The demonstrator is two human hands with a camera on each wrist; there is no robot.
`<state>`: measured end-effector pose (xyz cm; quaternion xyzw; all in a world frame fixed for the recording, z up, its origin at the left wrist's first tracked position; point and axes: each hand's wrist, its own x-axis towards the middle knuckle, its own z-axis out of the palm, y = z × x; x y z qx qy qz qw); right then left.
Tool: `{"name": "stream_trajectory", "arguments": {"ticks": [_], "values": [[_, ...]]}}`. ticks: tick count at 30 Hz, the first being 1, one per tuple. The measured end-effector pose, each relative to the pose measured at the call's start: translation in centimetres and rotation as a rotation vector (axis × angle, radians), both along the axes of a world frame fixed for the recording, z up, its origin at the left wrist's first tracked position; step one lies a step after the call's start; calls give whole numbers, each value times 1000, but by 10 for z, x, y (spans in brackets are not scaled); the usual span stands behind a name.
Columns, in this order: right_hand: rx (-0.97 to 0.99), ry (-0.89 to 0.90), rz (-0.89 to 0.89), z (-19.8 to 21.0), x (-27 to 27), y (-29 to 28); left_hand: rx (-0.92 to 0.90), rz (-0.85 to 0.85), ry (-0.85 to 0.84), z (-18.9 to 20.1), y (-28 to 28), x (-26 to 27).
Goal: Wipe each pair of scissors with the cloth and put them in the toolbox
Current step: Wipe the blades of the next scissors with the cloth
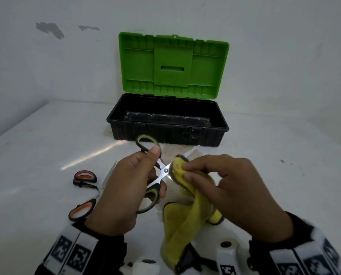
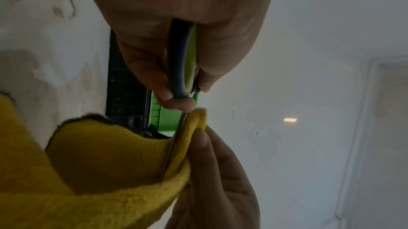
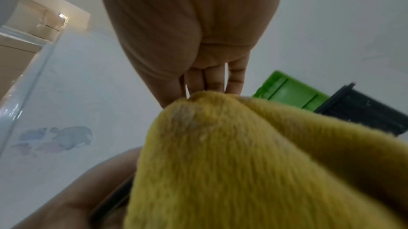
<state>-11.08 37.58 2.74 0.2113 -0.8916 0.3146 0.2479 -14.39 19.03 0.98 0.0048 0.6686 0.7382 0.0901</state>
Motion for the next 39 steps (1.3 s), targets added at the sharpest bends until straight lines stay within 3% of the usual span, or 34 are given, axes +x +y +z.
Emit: {"name": "stream_trajectory", "arguments": {"ticks": [2, 7, 14, 21, 25, 31, 35, 39], "values": [[57, 3, 8, -1, -2, -9, 24, -31, -2, 1, 3, 2], [-17, -56, -62, -13, -13, 0, 53, -89, 10, 7, -5, 7], [-212, -61, -112, -11, -6, 14, -71, -28, 100, 14, -8, 6], [-101, -7, -12, -1, 1, 2, -68, 16, 79, 10, 5, 6], [-60, 49, -39, -8, -1, -6, -102, 23, 113, 11, 8, 8], [-213, -8, -164, -12, -9, 3, -119, 6, 163, 13, 6, 13], [-300, -63, -341, -11, -22, 23, -117, -10, 184, 14, 3, 16], [-533, -100, -387, -6, -27, 44, -170, 49, 292, 14, -2, 14]]}}
